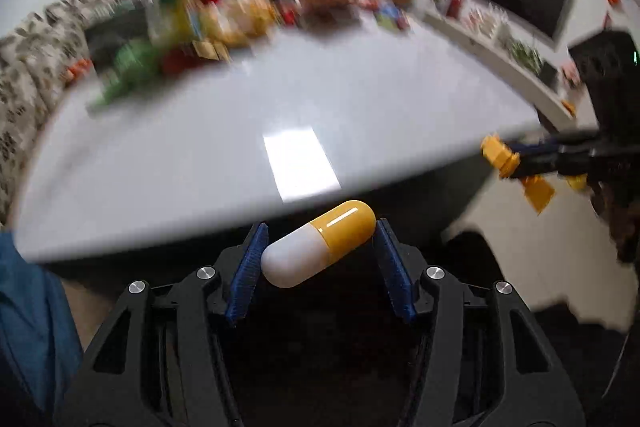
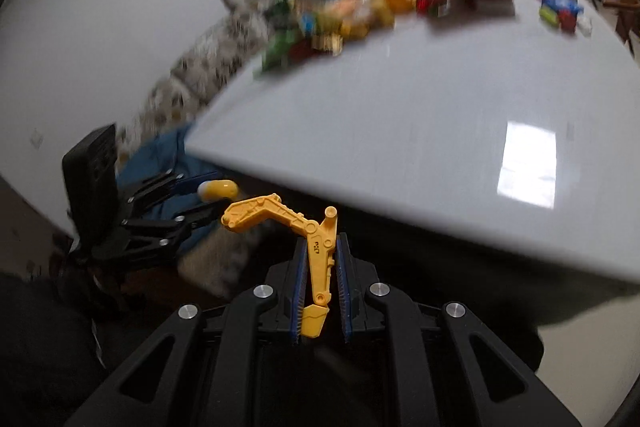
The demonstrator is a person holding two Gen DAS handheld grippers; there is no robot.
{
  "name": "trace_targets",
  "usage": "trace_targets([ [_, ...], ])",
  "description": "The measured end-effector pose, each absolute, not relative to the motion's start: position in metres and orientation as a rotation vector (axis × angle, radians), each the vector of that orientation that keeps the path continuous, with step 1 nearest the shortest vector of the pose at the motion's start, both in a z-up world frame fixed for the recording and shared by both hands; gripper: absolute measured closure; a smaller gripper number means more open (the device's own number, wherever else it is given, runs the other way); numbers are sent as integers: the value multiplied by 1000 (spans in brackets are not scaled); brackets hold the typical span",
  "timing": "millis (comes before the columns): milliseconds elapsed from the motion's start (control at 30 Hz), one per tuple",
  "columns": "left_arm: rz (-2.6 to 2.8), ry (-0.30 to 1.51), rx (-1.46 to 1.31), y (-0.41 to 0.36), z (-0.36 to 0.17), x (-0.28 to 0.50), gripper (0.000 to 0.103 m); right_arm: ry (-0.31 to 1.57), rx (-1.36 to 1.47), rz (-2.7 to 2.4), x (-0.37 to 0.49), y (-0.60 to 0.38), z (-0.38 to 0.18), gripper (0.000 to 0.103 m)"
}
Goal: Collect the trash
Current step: 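Lower both held toys into the box and open both tools, then grasp the yellow juice carton with the right tool while the left tool grasps the green plush toy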
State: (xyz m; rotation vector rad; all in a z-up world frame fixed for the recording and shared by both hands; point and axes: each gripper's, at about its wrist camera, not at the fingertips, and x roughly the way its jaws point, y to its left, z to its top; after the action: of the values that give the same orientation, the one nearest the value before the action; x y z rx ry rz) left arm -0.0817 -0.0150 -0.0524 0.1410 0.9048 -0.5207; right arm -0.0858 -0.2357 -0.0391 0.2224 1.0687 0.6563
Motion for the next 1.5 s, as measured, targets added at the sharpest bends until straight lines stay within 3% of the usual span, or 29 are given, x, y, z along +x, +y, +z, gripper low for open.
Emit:
trace_targets([
  [67,-546,987,192,-21,-90,-91,46,1139,203,651,-95,-232,-66,87],
  [100,-556,1014,211,-24,-107,-93,39,1195,197,634,-97,-229,-92,78],
  [133,-549,1036,242,-27,-131,-93,19,1226,195,627,-97,-227,-109,57],
  [167,-542,1055,258,-28,-147,-92,15,1263,190,616,-97,-225,-131,51],
  [300,-494,1175,232,-16,-197,-76,20,1371,109,518,-100,-222,-193,64],
  [400,-470,1138,157,8,-169,-74,22,1300,172,559,-107,-235,-156,63],
  [500,-450,999,65,33,-109,-72,22,1142,190,594,-99,-244,-88,50],
  [600,-373,808,52,50,-50,-54,16,999,149,628,-67,-233,-32,49],
  [733,-257,687,44,55,-21,-24,14,789,-7,636,1,-181,19,36],
  [933,-185,685,-28,72,-20,1,14,679,-134,651,128,-83,46,33],
  [1100,-143,689,-8,82,-22,11,14,757,-181,627,210,-30,27,26],
  [1200,-135,700,-7,86,-26,34,14,881,-155,619,239,-25,2,55],
  [1467,-124,749,30,95,-20,129,14,796,191,645,172,-142,36,65],
  [1500,-125,758,43,92,-21,146,14,796,220,637,157,-163,38,82],
])
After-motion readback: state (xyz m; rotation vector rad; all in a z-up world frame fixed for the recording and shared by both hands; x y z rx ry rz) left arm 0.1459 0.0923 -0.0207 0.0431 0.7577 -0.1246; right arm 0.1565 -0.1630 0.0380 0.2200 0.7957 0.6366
